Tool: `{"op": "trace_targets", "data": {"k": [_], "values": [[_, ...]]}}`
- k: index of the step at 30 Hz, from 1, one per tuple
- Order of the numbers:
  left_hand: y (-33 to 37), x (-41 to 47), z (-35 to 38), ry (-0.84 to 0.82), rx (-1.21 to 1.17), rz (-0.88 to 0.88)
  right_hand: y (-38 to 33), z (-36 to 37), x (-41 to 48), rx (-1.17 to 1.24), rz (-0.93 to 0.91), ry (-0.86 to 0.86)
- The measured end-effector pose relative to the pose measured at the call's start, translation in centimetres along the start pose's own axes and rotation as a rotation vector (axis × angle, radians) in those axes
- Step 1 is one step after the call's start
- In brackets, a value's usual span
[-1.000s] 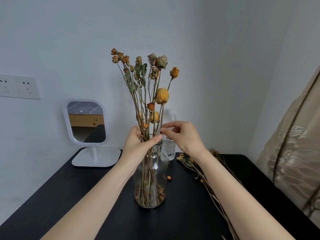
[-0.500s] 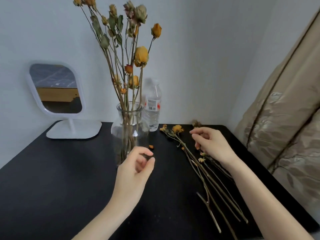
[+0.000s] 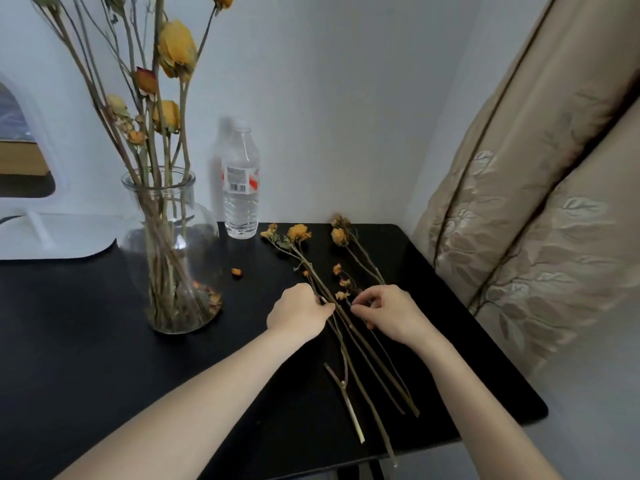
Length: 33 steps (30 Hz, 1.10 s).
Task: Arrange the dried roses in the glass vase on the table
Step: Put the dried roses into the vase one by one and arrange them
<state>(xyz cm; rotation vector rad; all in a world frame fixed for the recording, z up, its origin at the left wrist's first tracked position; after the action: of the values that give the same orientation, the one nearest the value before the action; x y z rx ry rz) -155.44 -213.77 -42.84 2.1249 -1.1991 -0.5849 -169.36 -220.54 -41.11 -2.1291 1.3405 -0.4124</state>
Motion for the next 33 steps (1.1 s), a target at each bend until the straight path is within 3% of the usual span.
{"op": "trace_targets", "data": {"k": [14, 33], "values": [[-0.6, 1.8, 0.6, 0.116, 0.064, -0.171, -1.3, 2.0, 1.7, -0.160, 0.079, -0.077], [0.0, 1.8, -0.4, 0.083, 0.272, -0.094, -1.1, -0.2, 1.1, 0.063, 0.089, 0.032]]}}
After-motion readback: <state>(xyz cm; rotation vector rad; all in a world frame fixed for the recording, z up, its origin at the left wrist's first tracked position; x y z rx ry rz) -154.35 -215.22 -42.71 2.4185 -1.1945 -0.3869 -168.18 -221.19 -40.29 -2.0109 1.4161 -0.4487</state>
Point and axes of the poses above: each hand's wrist, its own x-axis towards the middle knuckle, its own z-axis out of the palm, y = z × x, the point moved 5 cm from there along x, towards the middle knuckle, and after that the axes turned 3 degrees about y, right-handed, at the moved point
